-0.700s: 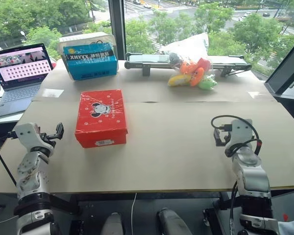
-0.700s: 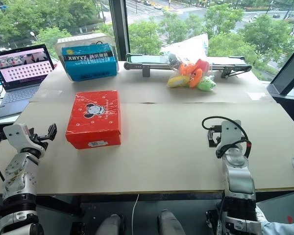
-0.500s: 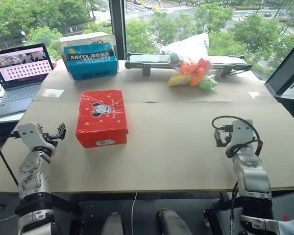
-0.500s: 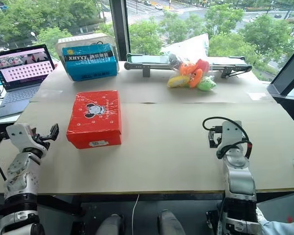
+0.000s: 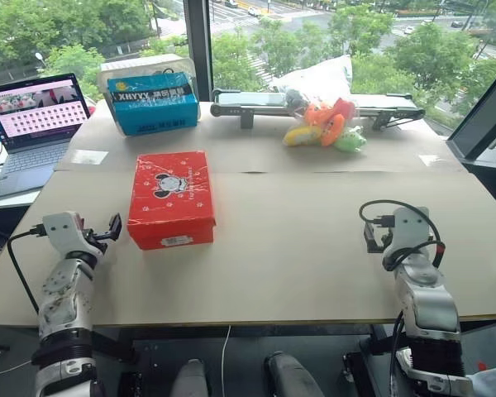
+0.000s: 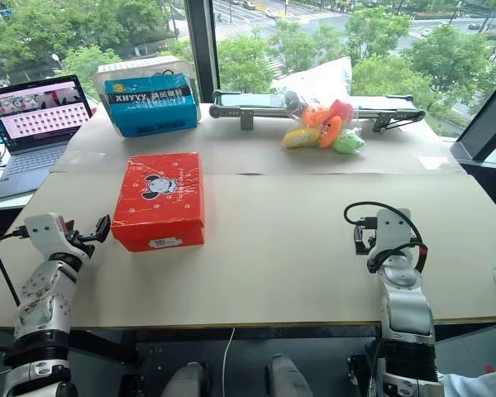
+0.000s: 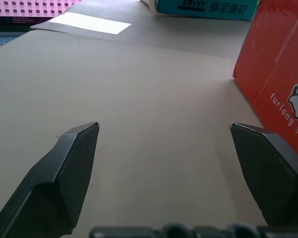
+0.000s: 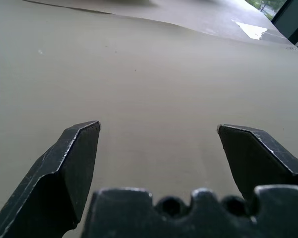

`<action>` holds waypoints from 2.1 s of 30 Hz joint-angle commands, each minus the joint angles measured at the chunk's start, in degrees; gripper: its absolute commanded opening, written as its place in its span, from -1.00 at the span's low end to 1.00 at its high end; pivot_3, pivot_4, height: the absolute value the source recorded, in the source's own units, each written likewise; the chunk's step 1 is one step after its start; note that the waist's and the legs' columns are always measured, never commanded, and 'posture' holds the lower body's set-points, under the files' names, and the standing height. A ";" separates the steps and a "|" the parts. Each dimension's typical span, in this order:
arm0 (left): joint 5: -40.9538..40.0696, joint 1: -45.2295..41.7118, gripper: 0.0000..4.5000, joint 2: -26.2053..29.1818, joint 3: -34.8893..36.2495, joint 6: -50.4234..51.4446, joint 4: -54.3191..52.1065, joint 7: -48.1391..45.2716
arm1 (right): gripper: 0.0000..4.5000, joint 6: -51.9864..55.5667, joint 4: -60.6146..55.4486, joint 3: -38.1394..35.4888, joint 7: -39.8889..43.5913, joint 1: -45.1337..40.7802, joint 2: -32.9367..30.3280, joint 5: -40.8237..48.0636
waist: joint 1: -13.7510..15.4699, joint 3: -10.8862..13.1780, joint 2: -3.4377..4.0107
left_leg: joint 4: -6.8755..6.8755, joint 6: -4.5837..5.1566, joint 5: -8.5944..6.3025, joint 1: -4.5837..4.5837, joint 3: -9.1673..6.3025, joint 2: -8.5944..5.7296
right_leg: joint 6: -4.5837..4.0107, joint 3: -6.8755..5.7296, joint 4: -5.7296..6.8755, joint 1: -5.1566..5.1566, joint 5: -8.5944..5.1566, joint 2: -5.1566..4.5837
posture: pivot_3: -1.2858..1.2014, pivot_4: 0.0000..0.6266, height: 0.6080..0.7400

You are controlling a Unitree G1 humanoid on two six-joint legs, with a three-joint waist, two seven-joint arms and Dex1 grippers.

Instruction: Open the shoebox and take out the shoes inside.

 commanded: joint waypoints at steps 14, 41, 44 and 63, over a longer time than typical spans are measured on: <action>-0.53 -0.76 -0.66 0.86 0.82 -2.32 0.22 -1.69 | -0.42 -2.07 -3.05 -2.03 -0.75 0.28 -0.26 0.47 | -0.03 0.00 0.00 | 0.00 0.00 0.00 0.00 0.00 0.00 | 0.00 0.00 0.00 0.00 0.00 0.00 | 0.03 -0.52 0.94; 4.91 -7.46 -1.00 6.33 -9.62 -2.00 9.74 -15.77 | -0.98 -12.66 26.47 16.22 17.16 -24.19 4.68 -0.24 | -0.63 0.01 0.01 | 0.00 0.01 0.01 0.06 -0.02 0.01 | -0.03 0.01 0.02 0.00 0.07 0.07 | 0.03 -0.52 0.94; 5.50 -9.96 -1.00 6.62 -11.41 -1.81 10.65 -17.46 | -0.98 -17.40 35.65 19.07 20.07 -29.09 7.82 -0.90 | -0.26 0.01 0.01 | -0.02 0.01 0.01 -0.04 -0.08 0.02 | -0.02 -0.04 -0.02 -0.01 0.03 0.08 | 0.03 -0.52 0.94; 4.75 -9.49 -1.00 5.88 -15.27 4.53 2.22 -21.87 | -0.98 -28.16 51.56 26.15 28.56 -40.17 23.85 -3.29 | -0.24 0.03 0.05 | -0.07 0.00 0.00 -0.33 -0.15 0.06 | -0.43 -0.17 0.00 -0.25 0.27 0.05 | 0.03 -0.52 0.94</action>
